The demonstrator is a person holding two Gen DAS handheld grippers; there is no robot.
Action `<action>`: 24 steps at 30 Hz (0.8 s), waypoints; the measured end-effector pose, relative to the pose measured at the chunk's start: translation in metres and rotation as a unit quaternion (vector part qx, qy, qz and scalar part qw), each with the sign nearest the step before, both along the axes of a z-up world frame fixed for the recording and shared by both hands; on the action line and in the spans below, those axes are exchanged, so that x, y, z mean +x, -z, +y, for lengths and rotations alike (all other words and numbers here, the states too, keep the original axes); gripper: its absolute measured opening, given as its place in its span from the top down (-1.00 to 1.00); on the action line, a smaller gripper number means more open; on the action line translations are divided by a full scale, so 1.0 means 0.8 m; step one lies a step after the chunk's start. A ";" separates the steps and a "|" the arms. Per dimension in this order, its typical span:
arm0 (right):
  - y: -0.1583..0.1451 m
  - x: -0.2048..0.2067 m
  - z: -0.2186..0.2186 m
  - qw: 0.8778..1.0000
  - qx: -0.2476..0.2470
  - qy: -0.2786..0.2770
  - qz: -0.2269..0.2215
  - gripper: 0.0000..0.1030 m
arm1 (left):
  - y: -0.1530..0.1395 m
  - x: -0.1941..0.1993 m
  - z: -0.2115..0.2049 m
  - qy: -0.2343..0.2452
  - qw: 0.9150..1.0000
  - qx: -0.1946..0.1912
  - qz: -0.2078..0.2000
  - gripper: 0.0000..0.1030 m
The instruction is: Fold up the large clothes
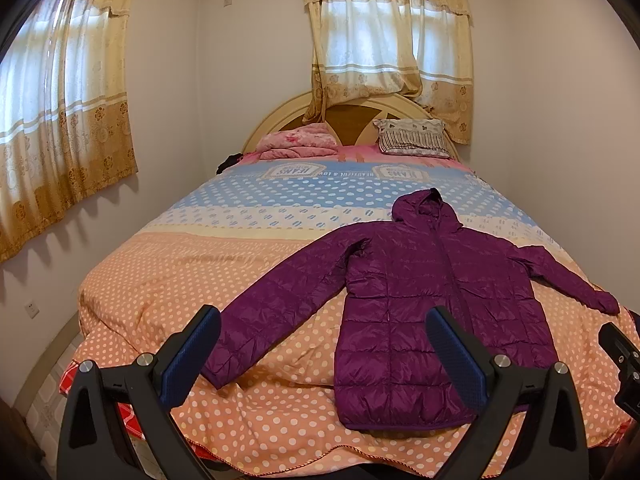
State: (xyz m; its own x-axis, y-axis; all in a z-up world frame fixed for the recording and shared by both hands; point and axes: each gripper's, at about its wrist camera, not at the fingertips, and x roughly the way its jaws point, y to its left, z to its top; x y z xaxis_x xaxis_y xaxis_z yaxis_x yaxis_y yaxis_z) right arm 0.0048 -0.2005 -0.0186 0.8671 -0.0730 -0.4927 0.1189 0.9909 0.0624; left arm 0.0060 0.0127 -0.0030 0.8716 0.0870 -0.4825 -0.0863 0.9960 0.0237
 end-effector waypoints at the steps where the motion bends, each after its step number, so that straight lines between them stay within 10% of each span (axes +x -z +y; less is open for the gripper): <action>1: -0.001 0.001 -0.001 1.000 0.000 -0.001 0.000 -1.00 | 0.000 0.000 0.000 0.000 1.000 0.000 0.000 -0.98; 24: 0.001 0.002 -0.002 1.000 0.003 0.003 0.004 -1.00 | 0.000 0.001 0.002 -0.001 1.000 0.001 -0.001 -0.98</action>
